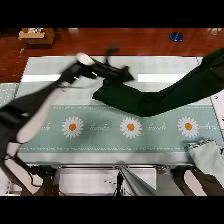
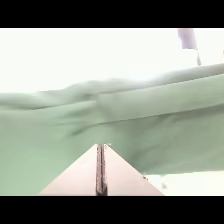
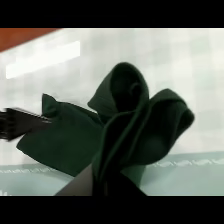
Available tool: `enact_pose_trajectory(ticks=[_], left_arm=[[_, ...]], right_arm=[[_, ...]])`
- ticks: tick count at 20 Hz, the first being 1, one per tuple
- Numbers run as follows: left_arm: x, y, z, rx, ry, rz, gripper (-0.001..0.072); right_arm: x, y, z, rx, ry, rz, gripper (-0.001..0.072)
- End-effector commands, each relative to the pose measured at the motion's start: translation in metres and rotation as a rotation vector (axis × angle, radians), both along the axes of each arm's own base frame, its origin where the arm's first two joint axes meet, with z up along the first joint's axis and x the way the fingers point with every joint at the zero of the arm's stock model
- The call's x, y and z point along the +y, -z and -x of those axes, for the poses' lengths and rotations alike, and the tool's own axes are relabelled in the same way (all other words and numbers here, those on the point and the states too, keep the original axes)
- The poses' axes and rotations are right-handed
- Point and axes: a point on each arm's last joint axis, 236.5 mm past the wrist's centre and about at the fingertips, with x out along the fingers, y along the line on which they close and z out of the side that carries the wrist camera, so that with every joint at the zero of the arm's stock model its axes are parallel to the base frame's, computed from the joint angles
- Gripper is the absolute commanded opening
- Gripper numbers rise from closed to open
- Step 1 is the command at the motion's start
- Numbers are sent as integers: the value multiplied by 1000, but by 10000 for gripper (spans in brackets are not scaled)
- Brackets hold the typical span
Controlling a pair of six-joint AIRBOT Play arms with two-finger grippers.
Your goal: Fold the shirts.
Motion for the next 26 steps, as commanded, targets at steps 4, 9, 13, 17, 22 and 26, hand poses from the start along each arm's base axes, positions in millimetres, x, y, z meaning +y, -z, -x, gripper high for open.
enact_pose_trajectory(ticks=[4, 9, 13, 17, 22, 26], left_arm=[[226, -99, -16, -214, -222, -292, 21], [296, -173, 14, -329, -378, -315, 22], [295, -200, 43, -380, -367, -328, 22], [290, -212, 59, -407, -351, -332, 22], [289, -209, 61, -397, -341, -336, 22], [290, -201, 59, -380, -335, -337, 23]], right_arm=[[86, 20, -64, -72, -160, -24, 35], [202, 97, -119, -54, -272, -66, 35], [272, 169, -129, 0, -294, -87, 35], [308, 214, -128, 67, -243, -153, 37], [308, 194, -129, 49, -240, -198, 453], [218, 153, -122, 47, -270, -1, 453]])
